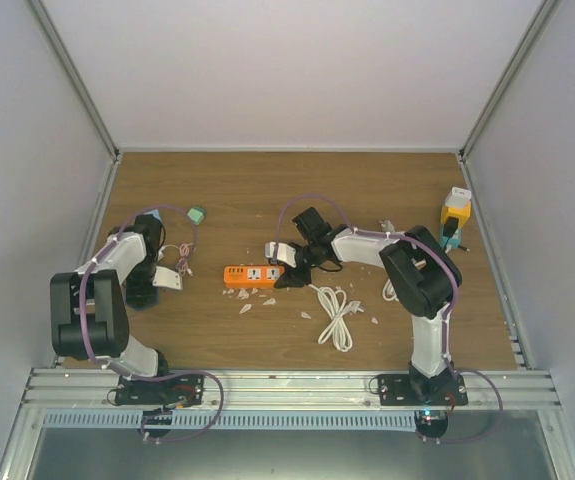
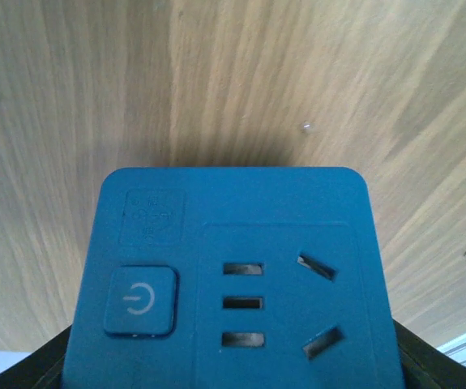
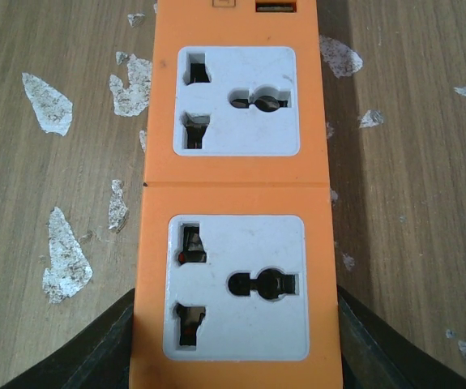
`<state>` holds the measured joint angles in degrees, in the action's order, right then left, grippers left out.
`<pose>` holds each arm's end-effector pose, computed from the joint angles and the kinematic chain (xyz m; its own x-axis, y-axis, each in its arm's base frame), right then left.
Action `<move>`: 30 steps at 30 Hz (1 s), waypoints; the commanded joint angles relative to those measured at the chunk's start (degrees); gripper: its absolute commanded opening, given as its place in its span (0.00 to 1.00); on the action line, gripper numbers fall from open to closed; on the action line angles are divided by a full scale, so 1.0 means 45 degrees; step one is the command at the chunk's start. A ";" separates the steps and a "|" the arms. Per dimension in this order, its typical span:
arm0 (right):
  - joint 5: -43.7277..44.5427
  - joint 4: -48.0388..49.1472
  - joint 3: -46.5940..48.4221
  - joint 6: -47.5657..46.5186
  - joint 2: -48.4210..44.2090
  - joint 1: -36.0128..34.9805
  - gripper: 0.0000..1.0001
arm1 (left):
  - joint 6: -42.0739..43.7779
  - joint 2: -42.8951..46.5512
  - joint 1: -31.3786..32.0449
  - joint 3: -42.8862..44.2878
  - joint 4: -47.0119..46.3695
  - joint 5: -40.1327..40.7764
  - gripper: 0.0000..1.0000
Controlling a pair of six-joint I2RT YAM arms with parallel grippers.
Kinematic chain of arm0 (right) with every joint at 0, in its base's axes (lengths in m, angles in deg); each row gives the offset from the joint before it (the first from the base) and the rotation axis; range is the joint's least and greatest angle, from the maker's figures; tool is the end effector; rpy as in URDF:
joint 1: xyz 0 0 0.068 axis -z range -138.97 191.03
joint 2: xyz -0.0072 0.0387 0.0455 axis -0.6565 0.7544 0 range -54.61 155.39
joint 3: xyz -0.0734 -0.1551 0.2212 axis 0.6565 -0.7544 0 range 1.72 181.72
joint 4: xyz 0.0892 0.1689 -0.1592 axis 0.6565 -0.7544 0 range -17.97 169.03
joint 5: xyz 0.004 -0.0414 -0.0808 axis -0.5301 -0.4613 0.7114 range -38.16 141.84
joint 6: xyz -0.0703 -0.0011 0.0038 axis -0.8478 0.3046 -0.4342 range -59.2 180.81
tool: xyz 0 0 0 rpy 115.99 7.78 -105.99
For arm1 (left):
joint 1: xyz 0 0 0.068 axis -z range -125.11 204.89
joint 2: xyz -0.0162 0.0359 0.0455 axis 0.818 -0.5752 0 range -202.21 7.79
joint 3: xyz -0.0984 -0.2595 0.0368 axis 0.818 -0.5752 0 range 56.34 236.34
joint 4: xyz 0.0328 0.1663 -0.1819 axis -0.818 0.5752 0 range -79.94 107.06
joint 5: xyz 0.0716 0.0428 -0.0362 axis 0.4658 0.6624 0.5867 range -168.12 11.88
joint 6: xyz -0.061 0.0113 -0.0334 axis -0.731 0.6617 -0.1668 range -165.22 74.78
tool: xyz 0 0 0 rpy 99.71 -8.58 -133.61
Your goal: Pull the plug off the socket
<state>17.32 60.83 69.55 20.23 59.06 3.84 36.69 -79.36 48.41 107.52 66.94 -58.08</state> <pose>0.2879 0.2596 0.1288 -0.0915 -0.7421 -0.6640 -0.9943 0.0311 0.1022 0.2189 0.0447 0.1693 -0.2278 0.9102 0.3458 0.9700 0.2432 -0.0012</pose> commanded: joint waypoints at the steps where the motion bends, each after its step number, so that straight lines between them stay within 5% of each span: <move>1: 0.0255 -0.0196 0.0160 0.0300 0.0186 0.0189 0.27 | -0.0526 -0.0434 0.0125 -0.0181 -0.0605 0.1147 0.41; 13: 0.0358 -0.0309 0.0491 0.0742 0.0206 0.1166 0.27 | -0.0874 -0.0460 0.0307 0.0162 -0.0611 0.0969 0.99; 30: 0.2288 0.0454 0.3202 0.3577 0.2014 0.3196 0.27 | -0.1133 0.0870 0.0041 0.2653 -0.1404 -0.2096 0.99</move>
<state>23.40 60.42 79.67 31.05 64.87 16.12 32.69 -77.77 49.06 117.57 62.46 -62.57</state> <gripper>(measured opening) 0.511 0.990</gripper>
